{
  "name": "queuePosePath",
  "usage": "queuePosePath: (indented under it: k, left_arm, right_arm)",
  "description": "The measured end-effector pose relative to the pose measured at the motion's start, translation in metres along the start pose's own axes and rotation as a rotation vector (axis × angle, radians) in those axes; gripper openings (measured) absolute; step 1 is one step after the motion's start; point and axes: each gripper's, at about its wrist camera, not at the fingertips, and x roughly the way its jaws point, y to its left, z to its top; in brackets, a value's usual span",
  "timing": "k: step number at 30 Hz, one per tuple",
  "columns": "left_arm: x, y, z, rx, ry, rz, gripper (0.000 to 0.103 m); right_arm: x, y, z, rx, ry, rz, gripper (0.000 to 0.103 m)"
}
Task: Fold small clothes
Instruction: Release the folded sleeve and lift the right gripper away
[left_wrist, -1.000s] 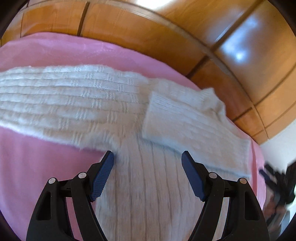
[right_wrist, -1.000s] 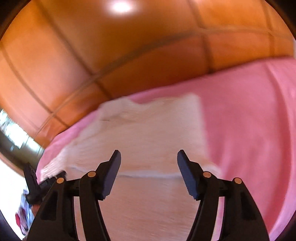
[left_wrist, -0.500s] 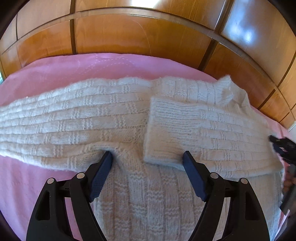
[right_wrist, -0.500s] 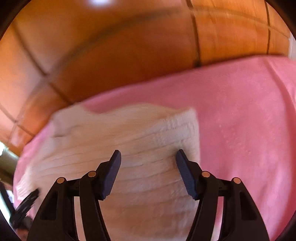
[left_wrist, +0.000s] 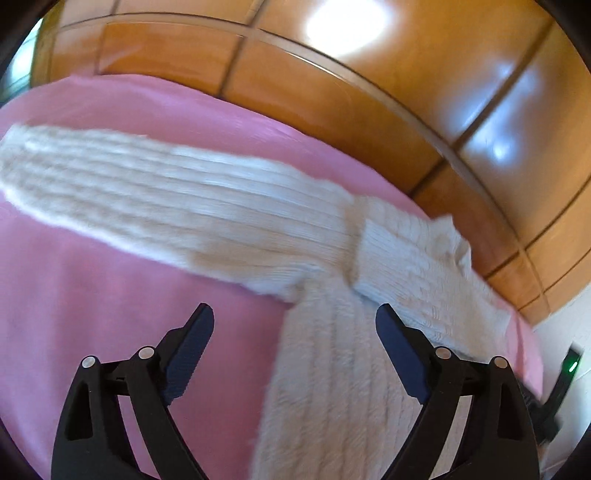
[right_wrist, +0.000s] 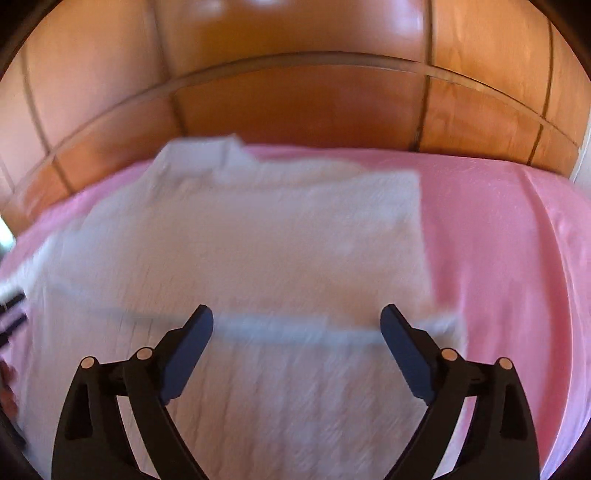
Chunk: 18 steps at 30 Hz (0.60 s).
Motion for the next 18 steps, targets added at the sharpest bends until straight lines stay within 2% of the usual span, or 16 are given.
queuePosePath:
  k: [3,5,7,9,12,15,17,18]
  left_arm:
    - [-0.016,0.027,0.000,-0.061,0.006,-0.008,0.088]
    - [-0.031,0.054,0.004,-0.109,-0.011,0.024,0.088]
    - [-0.045,0.084,0.008,-0.155,-0.023,0.073,0.088]
    - [-0.059,0.113,0.012,-0.214,-0.046,0.113,0.079]
    - [-0.078,0.157,0.017,-0.318,-0.076,0.154,0.077]
    - [-0.096,0.197,0.025,-0.426,-0.108,0.154,0.070]
    - [-0.108,0.219,0.033,-0.470,-0.155,0.208,0.069]
    - [-0.111,0.228,0.038,-0.487,-0.173,0.224,0.064]
  right_arm:
    - [0.012,0.018,-0.016,-0.068,0.023,-0.049,0.101]
    - [0.020,0.022,-0.020,-0.083,0.042,-0.076,0.101]
    - [0.025,0.017,-0.020,-0.054,0.054,-0.061,0.101]
    - [0.028,0.009,-0.018,-0.023,0.057,-0.032,0.101]
    - [0.031,0.006,-0.017,-0.017,0.061,-0.025,0.101]
    - [0.031,0.008,-0.017,-0.018,0.065,-0.024,0.101]
    - [0.031,0.008,-0.018,-0.020,0.056,-0.028,0.101]
    - [0.031,0.009,-0.018,-0.024,0.055,-0.034,0.101]
